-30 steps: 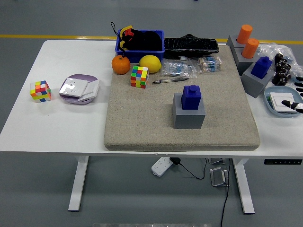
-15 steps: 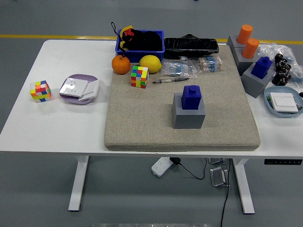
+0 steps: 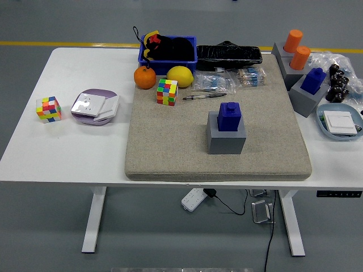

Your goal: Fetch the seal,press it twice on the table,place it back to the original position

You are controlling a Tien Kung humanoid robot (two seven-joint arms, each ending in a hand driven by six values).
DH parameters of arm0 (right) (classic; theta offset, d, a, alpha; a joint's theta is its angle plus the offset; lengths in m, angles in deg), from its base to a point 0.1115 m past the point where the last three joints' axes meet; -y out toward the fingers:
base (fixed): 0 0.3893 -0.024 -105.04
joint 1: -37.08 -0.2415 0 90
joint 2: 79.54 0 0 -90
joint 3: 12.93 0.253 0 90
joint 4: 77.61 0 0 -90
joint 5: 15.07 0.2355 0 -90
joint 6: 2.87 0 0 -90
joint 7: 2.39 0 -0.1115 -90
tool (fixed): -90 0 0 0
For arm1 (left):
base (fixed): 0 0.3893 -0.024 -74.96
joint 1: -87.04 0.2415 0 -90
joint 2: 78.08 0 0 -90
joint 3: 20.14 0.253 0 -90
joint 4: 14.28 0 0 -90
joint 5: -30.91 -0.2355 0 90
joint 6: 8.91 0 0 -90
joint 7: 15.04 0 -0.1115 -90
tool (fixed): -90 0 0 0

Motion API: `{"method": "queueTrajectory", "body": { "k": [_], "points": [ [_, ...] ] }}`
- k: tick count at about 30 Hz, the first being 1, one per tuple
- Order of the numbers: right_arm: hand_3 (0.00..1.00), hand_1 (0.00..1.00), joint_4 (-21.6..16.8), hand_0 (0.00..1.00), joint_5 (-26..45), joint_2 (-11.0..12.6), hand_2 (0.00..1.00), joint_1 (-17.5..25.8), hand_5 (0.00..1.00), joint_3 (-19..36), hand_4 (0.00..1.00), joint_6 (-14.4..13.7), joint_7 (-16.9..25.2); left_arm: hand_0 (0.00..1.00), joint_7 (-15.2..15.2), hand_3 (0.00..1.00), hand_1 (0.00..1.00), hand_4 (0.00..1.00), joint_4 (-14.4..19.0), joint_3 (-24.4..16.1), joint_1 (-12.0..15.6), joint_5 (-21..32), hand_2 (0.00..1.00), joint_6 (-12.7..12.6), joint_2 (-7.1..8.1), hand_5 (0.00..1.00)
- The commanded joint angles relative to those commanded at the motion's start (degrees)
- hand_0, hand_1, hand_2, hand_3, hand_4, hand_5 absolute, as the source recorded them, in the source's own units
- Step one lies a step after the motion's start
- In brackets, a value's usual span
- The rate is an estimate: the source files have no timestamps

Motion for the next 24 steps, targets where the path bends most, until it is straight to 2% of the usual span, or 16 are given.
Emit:
{"method": "queueTrajectory", "body": {
  "k": [24],
  "points": [
    [0.802, 0.826, -0.27, 0.876, 0.42, -0.08, 0.806, -0.77, 0.297, -0.34, 0.955, 0.24, -0.62, 0.816, 0.08, 0.836, 0.816, 0.802, 0.16, 0.90, -0.56, 0.21, 0.788, -0.12, 0.64, 0.410]
  ]
}}
